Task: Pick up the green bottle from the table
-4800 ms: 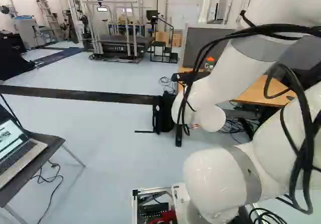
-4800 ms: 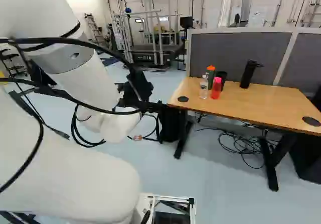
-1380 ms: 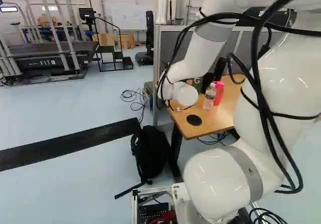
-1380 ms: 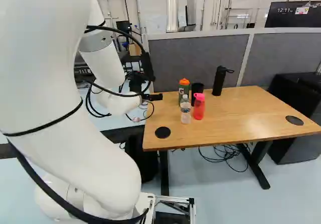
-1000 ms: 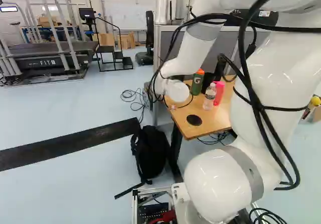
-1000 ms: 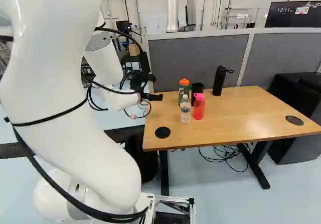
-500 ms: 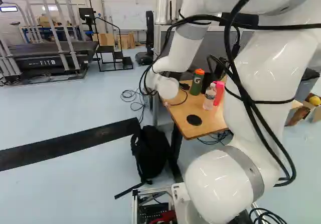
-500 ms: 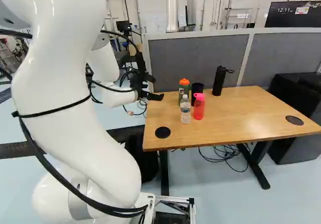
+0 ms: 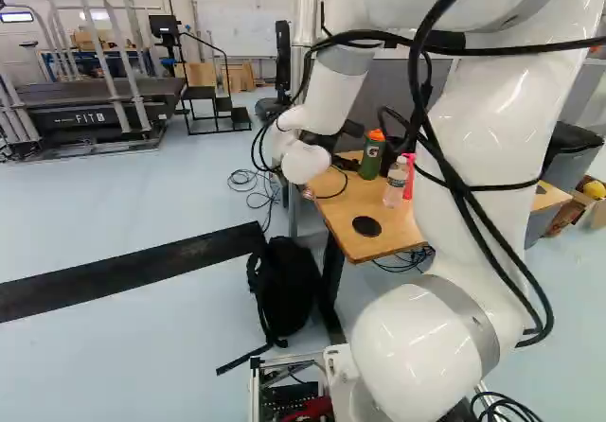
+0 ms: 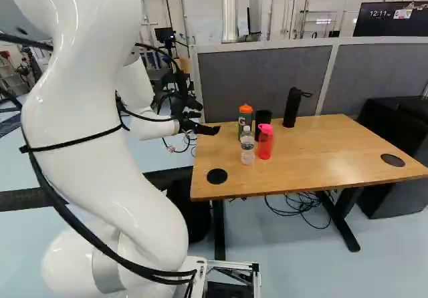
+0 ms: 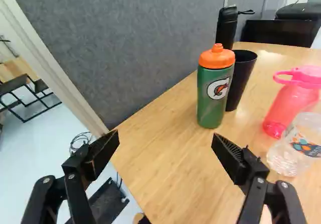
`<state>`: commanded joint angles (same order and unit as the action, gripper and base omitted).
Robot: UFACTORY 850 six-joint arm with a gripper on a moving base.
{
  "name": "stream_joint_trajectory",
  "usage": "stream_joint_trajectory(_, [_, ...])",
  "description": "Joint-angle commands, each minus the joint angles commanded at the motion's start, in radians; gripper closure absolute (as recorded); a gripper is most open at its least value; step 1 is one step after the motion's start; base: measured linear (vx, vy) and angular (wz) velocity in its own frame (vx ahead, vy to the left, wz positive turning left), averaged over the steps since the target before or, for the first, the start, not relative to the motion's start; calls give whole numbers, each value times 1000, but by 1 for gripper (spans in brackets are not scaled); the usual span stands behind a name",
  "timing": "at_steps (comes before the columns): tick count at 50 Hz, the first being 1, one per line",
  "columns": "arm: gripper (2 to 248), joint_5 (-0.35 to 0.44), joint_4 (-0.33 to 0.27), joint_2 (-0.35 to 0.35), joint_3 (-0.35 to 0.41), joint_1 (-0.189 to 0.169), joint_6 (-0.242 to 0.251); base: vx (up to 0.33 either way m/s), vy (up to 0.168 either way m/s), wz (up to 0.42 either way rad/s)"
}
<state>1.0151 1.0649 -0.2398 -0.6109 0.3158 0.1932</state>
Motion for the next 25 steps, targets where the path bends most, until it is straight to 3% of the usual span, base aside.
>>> stream_joint_trajectory(25, [3, 89, 290, -42, -52, 31, 349, 0, 0, 0])
